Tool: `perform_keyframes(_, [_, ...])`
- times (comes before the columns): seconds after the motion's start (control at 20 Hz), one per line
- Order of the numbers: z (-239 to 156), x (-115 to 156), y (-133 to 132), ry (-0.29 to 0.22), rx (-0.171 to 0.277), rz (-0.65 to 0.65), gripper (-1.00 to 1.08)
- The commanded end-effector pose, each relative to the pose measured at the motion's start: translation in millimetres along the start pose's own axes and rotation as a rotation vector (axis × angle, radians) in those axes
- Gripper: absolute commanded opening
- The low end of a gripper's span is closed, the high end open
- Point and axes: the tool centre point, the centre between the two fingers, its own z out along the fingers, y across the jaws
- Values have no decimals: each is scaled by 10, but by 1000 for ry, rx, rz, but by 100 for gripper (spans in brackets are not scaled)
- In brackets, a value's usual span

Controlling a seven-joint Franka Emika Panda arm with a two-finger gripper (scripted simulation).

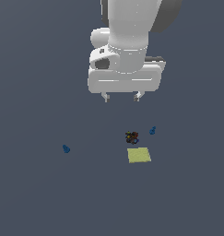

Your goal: Pick up a designated object from a clutter of objects.

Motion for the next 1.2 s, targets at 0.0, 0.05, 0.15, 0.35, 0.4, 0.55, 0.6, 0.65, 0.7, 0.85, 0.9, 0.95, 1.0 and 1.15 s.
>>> perform_keyframes(0.0, [95,9,-76,-3,-2,-9,100])
perform_keyframes(0.05, [145,13,-115,-3,-3,-13,100])
perform_keyframes(0.15, [260,20,-208,-5,-6,-23,100])
perform_keyframes(0.35, [563,19,-458,-10,-11,-51,100])
perform_keyframes(0.4, [653,12,-534,-11,-12,-60,100])
perform_keyframes(0.55, [958,-31,-796,-15,-13,-90,100])
perform_keyframes(0.6, [1070,-56,-894,-17,-13,-101,100])
perform_keyframes(0.65, [1187,-86,-997,-19,-13,-113,100])
perform_keyframes(0.7, [1302,-122,-1101,-20,-12,-125,100])
perform_keyframes(0.85, [1626,-251,-1394,-25,-7,-161,100])
perform_keyframes(0.9, [1720,-297,-1481,-27,-4,-171,100])
perform_keyframes(0.95, [1807,-344,-1562,-28,-2,-181,100])
perform_keyframes(1.0, [1888,-390,-1638,-30,1,-191,100])
perform_keyframes(1.15, [2093,-523,-1830,-34,8,-215,100])
